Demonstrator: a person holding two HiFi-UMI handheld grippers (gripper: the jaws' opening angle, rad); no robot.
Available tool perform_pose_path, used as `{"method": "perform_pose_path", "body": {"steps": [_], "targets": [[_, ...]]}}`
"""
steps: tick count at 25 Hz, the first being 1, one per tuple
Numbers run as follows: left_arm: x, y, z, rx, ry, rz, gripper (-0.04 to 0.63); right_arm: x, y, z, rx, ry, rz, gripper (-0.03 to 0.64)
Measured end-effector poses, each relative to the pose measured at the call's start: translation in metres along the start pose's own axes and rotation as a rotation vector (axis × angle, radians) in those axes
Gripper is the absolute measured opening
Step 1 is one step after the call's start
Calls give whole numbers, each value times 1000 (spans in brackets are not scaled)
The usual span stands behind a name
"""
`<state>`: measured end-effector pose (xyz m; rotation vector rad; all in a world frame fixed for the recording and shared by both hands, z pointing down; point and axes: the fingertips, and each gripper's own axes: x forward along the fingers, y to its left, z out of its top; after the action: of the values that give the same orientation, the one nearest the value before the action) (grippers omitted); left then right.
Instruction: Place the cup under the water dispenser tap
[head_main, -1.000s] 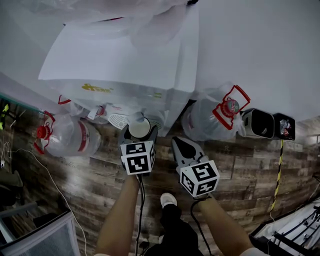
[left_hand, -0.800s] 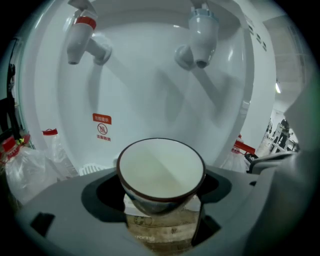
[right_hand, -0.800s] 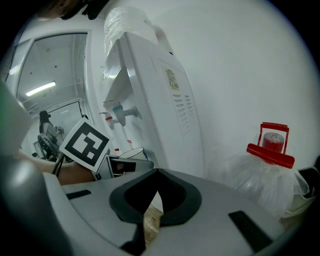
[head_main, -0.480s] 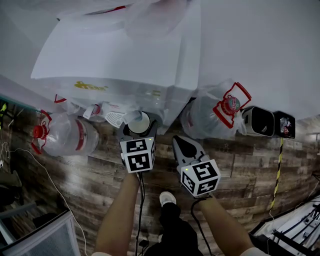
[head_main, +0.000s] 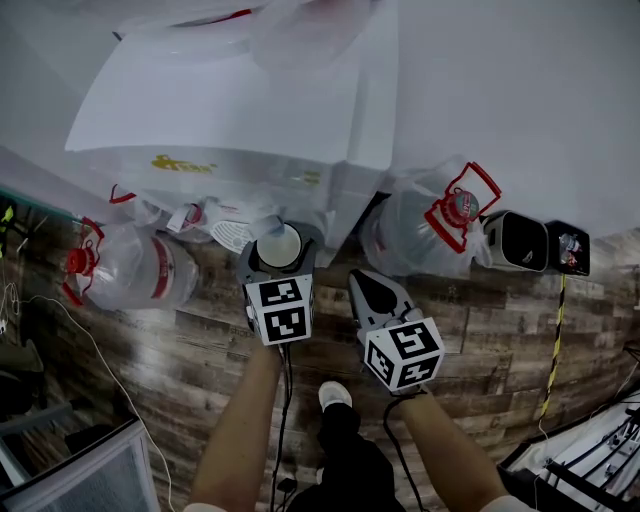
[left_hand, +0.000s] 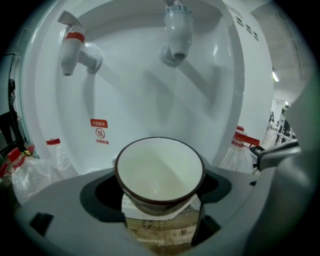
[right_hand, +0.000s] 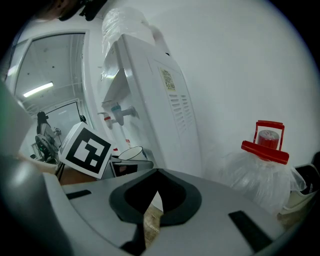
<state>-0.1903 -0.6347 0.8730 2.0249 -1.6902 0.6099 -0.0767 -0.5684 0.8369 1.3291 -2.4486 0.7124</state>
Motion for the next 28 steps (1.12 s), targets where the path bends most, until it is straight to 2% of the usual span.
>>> {"method": "perform_pose_path", "body": {"steps": [4,9,16,21,28], "targets": [[-2,0,3,3,-1,12,440,-4,1,0,2,-3,0,20],[-11,-2,-3,-33,19,0,440,-16,3,1,-3,-10,-2,20],[-57,-6,2,-16,8,-14,440,-51,24,10,-20,-33,-3,20],[-138,-16,10,-10,-4,-56,439,-107,66,29,-37,-64,-1,20],[-303,-41,20,38,-29,-117,436,-226,153,50,-52,-64,8,20]]}}
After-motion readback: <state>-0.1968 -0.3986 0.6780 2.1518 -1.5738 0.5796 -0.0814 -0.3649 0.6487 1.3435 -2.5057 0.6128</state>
